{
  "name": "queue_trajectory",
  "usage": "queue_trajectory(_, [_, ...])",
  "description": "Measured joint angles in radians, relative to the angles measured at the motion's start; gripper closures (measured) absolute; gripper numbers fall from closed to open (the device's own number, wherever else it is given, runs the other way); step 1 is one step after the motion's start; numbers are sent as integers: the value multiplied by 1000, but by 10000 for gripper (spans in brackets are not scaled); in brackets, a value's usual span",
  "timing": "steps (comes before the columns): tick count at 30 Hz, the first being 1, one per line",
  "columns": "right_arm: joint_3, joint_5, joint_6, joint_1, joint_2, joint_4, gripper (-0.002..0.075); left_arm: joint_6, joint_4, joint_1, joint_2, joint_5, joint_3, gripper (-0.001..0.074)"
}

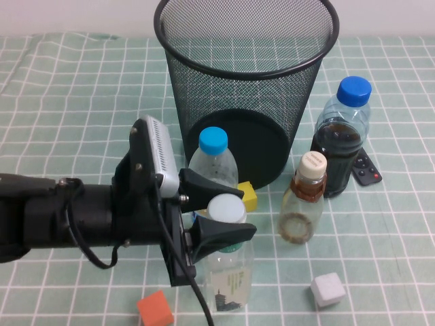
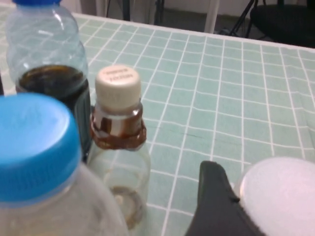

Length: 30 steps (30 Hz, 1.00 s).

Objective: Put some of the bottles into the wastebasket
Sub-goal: Pick up a bottle from the table with left arm, then pick up a bottle from the table with right arm

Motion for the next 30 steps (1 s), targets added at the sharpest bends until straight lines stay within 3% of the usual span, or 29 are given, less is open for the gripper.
queue_trajectory(5, [-91,165,0,0,46,4,727,-232,137,0,-43,-42,-45,400])
queue_trajectory(12, [-274,375,0,0,215,16,727,-815,523,0,-183,-36,-204,400])
queue_trajectory(16, [-319,406,-28,42,311,83,727,-1027,681,0,-275,-16,-280,400])
queue_trajectory(20, [-340,388,-39,167,414,110,727,-1134,771,0,-352,-16,-308,400])
queue_trajectory(27, [-340,173,-49,519,515,9,719,-1177,811,0,-399,-20,-308,400])
queue_trajectory(30, [-340,93,-53,631,549,-81,628,-1182,815,0,-397,-22,-308,400])
